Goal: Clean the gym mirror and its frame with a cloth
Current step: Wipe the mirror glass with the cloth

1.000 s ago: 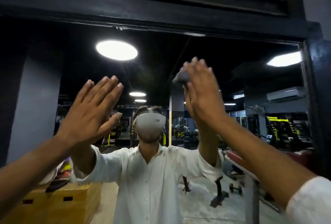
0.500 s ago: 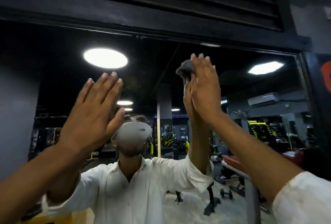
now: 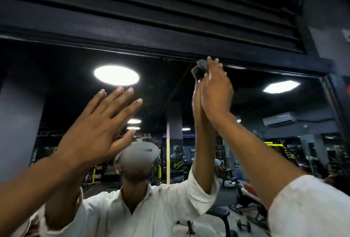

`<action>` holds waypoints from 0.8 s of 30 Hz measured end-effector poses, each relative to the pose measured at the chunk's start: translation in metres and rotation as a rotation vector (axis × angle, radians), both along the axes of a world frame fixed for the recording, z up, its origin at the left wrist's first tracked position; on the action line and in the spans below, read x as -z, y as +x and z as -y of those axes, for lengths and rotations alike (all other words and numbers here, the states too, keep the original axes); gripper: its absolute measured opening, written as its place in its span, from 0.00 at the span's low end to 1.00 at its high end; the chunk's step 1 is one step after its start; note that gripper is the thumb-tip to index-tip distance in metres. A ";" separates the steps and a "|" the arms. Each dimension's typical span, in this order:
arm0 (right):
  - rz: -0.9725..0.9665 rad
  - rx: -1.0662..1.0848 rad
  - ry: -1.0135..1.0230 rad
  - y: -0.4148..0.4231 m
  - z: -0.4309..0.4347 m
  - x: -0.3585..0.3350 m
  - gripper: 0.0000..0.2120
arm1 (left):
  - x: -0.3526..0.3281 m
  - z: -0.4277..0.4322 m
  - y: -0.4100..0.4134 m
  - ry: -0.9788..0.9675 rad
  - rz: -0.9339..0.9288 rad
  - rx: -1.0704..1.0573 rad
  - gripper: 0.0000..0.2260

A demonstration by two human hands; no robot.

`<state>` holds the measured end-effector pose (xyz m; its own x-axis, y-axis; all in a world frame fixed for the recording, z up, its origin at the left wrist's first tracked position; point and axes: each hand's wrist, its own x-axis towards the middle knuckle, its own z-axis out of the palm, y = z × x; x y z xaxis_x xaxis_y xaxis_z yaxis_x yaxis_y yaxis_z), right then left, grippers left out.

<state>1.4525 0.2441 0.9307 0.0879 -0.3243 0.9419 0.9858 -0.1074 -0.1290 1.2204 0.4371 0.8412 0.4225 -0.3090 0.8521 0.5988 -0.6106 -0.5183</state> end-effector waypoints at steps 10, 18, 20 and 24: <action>0.351 0.240 -0.199 -0.024 -0.023 0.011 0.24 | 0.007 -0.002 -0.007 -0.093 0.138 0.025 0.32; 0.212 0.051 -0.116 -0.073 -0.062 0.019 0.29 | 0.007 -0.002 -0.005 -0.100 0.142 0.010 0.33; 0.431 0.152 -0.257 -0.081 -0.069 0.026 0.28 | 0.007 -0.001 -0.006 -0.106 0.143 0.012 0.33; 0.327 0.215 -0.143 -0.029 -0.039 -0.007 0.29 | 0.005 0.001 -0.008 -0.108 0.127 -0.002 0.32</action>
